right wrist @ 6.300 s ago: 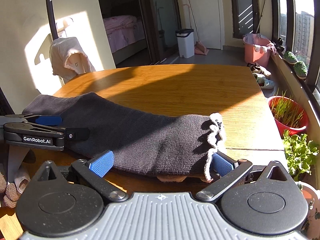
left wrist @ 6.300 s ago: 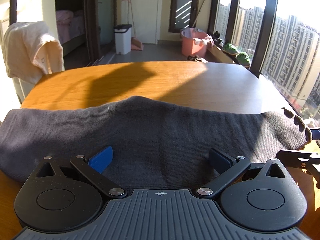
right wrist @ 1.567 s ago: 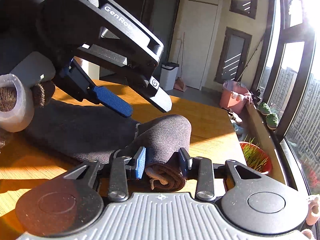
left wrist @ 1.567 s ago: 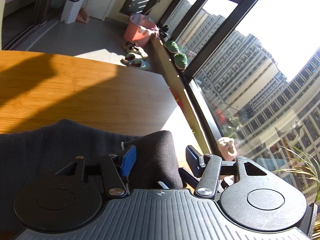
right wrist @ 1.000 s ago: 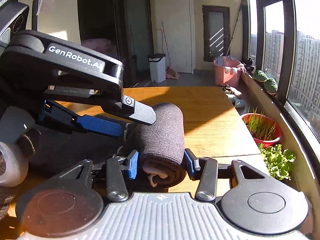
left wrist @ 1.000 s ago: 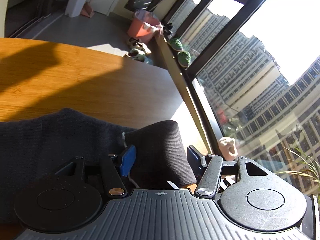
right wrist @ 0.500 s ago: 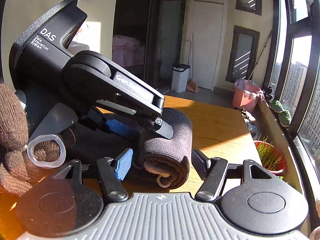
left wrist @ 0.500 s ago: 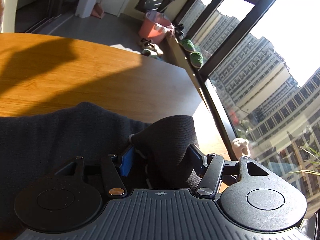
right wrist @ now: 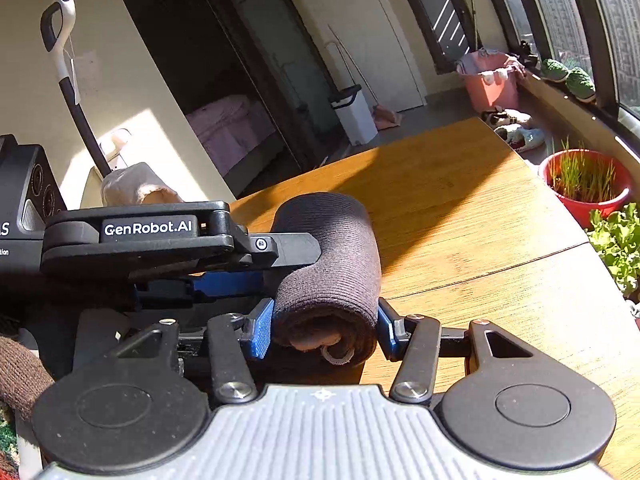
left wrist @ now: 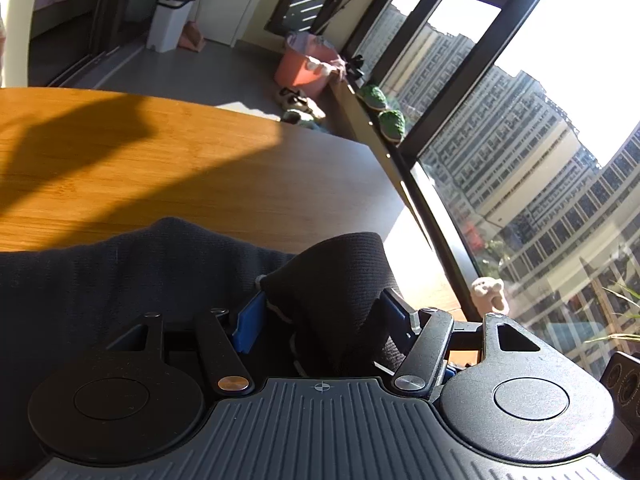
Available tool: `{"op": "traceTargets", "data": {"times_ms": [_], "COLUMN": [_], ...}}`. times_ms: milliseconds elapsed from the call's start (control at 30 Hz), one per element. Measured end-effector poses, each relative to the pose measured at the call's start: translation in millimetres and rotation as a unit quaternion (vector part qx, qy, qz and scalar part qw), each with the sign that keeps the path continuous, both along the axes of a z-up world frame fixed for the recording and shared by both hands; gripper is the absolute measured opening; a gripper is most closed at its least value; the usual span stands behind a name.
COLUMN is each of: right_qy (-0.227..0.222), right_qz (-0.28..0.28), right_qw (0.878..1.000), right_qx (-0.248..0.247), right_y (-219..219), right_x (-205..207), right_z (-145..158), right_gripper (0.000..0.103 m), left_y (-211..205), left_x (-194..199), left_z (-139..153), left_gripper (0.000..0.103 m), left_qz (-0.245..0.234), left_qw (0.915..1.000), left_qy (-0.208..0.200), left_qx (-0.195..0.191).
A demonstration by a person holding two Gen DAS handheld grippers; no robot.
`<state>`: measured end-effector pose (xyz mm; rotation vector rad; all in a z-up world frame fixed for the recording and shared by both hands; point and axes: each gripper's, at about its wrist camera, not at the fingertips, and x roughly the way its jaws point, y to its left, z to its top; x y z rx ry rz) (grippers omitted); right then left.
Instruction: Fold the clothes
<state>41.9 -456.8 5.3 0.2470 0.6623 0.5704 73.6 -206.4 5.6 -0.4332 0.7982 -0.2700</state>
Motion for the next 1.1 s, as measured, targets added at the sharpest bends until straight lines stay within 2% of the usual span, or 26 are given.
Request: {"op": "traceTargets", "data": {"times_ms": [67,133,200,267,333,367,433,500,567,633,733,800,867,900,933,967,1000,1100], "right_qy": [-0.04,-0.089,-0.141,-0.188,-0.218,-0.219,-0.193,-0.162,-0.13,-0.101,-0.052,-0.014,0.025,0.037,0.042,0.033,0.024,0.007], "right_qz": [0.005,0.01,0.022,0.033,0.042,0.045,0.049,0.054,0.05,0.038,0.014,0.001,-0.002,0.001,0.002,0.001,0.003,-0.005], "right_qw": [0.998,0.988,0.969,0.943,0.925,0.924,0.941,0.962,0.981,0.991,0.998,1.0,0.999,0.998,0.997,0.997,0.998,0.999], "right_qx": [-0.056,-0.127,-0.204,-0.274,-0.309,-0.31,-0.275,-0.211,-0.137,-0.08,-0.019,0.0,0.034,0.056,0.07,0.069,0.064,0.052], "right_y": [13.8,32.8,57.5,80.5,93.7,94.9,84.7,67.2,48.4,35.5,24.1,19.4,12.4,8.4,5.3,3.6,1.3,-8.4], "right_x": [-5.1,-12.7,-25.0,-37.0,-46.1,-47.2,-42.7,-37.7,-31.9,-23.5,-5.3,8.1,16.7,16.0,13.8,9.4,5.5,-4.1], "right_z": [11.5,20.8,19.0,16.5,11.3,10.3,13.4,20.7,29.1,32.9,27.3,13.3,0.2,-4.3,-6.5,-4.3,-1.4,7.5], "right_gripper": [0.048,0.048,0.049,0.049,0.05,0.052,0.056,0.063,0.066,0.067,0.067,0.072,0.072,0.061,0.055,0.045,0.041,0.039], "left_y": [6.2,10.7,10.3,6.9,3.2,2.4,8.1,12.9,17.0,20.3,26.1,28.2,28.4,29.2,30.2,31.2,32.1,32.6], "left_x": [-3.6,-6.5,-7.5,-6.7,-4.5,-3.5,-1.1,-0.5,0.2,0.6,0.0,-1.1,-3.0,-4.1,-5.6,-7.1,-8.5,-12.3], "left_z": [12.1,24.1,29.1,28.0,19.1,13.6,3.0,-1.5,-3.3,-4.1,-6.3,-7.9,-5.9,-4.2,-1.3,1.7,4.6,13.4], "left_gripper": [0.065,0.066,0.067,0.067,0.067,0.072,0.073,0.074,0.076,0.077,0.081,0.082,0.081,0.081,0.08,0.081,0.082,0.088], "left_qz": [0.008,0.01,0.004,-0.003,-0.005,-0.004,-0.001,0.006,0.012,0.014,0.019,0.023,0.026,0.025,0.023,0.02,0.017,0.017], "left_qw": [0.9998,0.9994,0.9992,0.9994,0.9996,0.9996,0.9999,1.0,0.9998,0.9998,0.9998,0.9997,0.9997,0.9997,0.9997,0.9998,0.9998,0.9996], "left_qy": [-0.017,-0.032,-0.038,-0.036,-0.026,-0.02,-0.006,-0.002,-0.003,-0.003,-0.001,0.002,0.003,0.002,-0.002,-0.005,-0.009,-0.021], "left_qx": [-0.006,-0.011,-0.011,-0.001,0.015,0.021,0.008,0.007,0.015,0.014,0.01,0.007,0.004,0.003,0.0,-0.003,-0.005,-0.012]}}
